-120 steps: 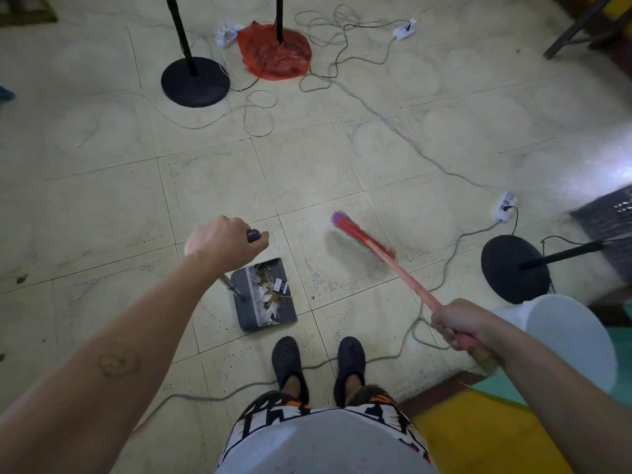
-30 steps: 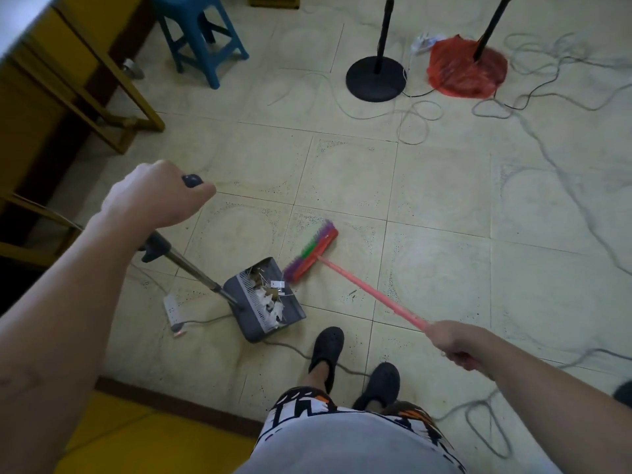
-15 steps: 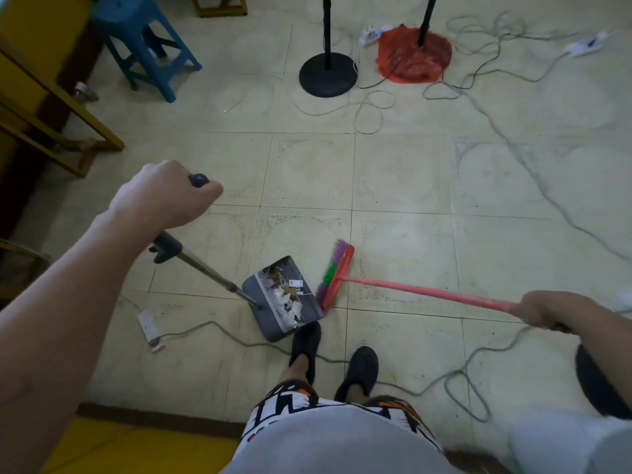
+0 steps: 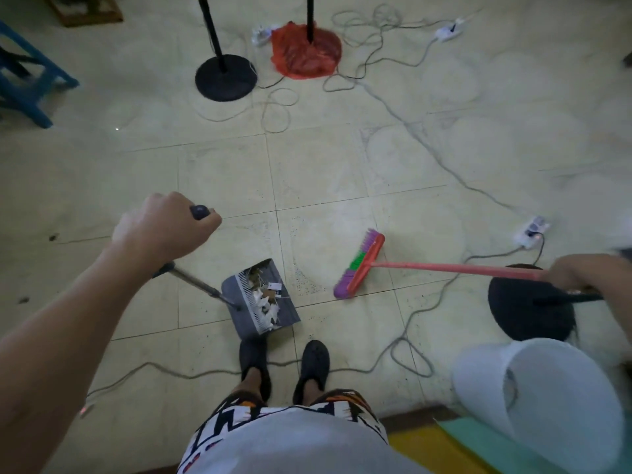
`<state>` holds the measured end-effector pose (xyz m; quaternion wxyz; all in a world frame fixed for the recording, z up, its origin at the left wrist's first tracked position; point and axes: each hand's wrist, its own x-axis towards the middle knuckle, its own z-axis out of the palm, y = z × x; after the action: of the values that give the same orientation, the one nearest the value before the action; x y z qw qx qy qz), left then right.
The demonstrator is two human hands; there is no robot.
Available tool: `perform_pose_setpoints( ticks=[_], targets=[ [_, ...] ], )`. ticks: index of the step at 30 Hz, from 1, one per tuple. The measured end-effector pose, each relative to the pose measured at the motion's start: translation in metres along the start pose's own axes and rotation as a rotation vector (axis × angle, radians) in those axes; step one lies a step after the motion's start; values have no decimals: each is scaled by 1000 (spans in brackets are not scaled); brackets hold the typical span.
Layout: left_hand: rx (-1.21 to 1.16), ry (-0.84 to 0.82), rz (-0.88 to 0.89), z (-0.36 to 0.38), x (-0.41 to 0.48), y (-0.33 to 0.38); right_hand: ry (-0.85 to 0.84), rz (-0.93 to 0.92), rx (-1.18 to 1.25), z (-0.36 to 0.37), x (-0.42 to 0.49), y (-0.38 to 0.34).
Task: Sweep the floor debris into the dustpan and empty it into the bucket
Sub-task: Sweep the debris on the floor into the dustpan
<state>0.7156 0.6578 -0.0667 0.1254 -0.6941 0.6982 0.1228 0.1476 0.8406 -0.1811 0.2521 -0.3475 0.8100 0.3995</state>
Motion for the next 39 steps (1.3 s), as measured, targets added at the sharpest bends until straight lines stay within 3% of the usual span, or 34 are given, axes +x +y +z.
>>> perform_pose_setpoints(
  ticks=[6, 16, 21, 25, 31, 35, 39],
  targets=[
    [45, 29, 143, 16, 3, 45, -38, 84, 247, -11, -67, 8],
    [79, 22, 301, 52, 22, 86, -109, 200, 618, 7, -95, 49],
    [79, 10, 408, 75, 31, 102, -235, 195, 824, 42, -101, 16],
    [60, -92, 508, 91, 38, 103, -353, 159, 1000, 69, -112, -43],
    [-148, -204, 604, 87, 53, 94, -315, 145, 904, 98, -120, -123],
    [-193, -151, 633, 92, 58, 93, -162, 46, 722, 107, -139, -163],
    [-215, -118, 648, 100, 62, 97, -225, -5, 717, 110, -154, -193]
  ],
)
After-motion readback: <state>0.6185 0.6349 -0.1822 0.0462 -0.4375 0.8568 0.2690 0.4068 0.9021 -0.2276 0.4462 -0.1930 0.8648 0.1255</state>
